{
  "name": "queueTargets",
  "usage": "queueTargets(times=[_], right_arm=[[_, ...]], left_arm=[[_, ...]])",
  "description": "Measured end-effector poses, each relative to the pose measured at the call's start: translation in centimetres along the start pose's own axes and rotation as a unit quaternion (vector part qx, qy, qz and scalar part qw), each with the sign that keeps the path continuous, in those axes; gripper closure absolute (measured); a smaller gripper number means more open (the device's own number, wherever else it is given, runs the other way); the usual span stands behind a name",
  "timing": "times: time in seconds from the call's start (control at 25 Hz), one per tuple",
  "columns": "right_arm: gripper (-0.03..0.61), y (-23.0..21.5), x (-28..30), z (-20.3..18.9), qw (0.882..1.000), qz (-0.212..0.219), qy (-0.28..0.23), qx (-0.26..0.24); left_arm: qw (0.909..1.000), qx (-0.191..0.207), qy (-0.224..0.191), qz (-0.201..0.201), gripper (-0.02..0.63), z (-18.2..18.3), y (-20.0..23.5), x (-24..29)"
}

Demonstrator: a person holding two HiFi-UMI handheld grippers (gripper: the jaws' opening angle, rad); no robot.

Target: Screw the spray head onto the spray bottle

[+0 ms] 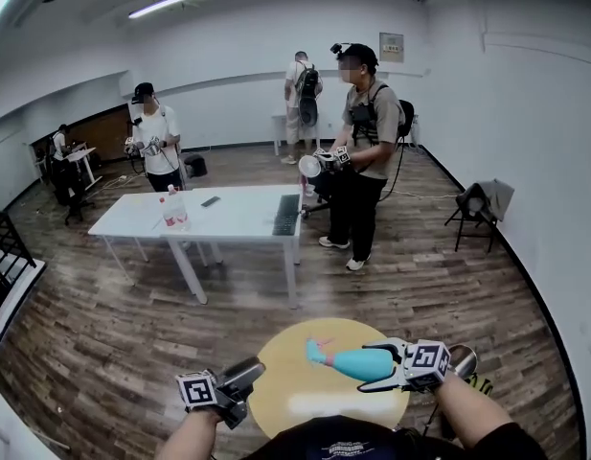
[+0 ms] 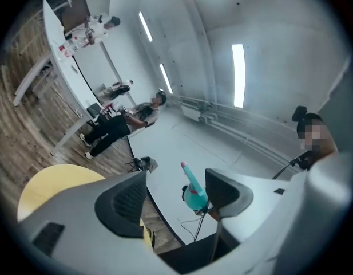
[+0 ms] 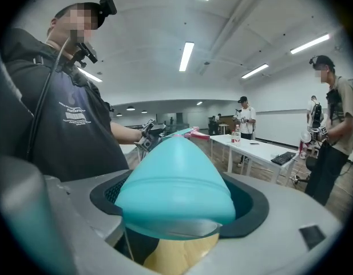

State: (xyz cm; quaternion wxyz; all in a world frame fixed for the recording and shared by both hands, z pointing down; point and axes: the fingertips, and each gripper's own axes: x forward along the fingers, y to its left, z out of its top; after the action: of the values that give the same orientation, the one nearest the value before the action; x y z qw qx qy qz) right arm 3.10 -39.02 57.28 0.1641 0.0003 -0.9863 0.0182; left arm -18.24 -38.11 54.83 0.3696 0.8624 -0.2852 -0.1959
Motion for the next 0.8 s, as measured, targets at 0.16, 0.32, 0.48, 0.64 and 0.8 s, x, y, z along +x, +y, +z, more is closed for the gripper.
queueTargets(times=[0.16, 0.32, 0.48, 0.64, 0.8], right_arm=[[0.118, 2.4, 5.1, 1.7, 0.997, 0.050, 0.021, -0.049], [0.118, 4.4, 5.7, 1.9, 0.996, 0.073, 0.015, -0.044], [0.120, 5.5, 4.8, 0.4, 0.995, 0.075, 0.035, -0.056], [0.120, 6.3, 4.7, -0.3, 0.994, 0.084, 0.044, -0.049], [0.120, 6.2, 4.9, 0.9, 0.995, 0.084, 0.022, -0.043]], left_arm=[[0.9912, 0.034, 0.102, -0.078, 0.262, -4.3, -3.0, 7.6], [0.9817, 0.109, 0.117, -0.104, 0.433, -5.6, -7.0, 10.0], [0.9680, 0.167, 0.147, -0.116, 0.431, -7.7, -7.9, 9.9], [0.9602, 0.196, 0.167, -0.109, 0.428, -8.8, -8.2, 9.7], [0.9771, 0.122, 0.146, -0.094, 0.409, -7.8, -7.2, 8.4]])
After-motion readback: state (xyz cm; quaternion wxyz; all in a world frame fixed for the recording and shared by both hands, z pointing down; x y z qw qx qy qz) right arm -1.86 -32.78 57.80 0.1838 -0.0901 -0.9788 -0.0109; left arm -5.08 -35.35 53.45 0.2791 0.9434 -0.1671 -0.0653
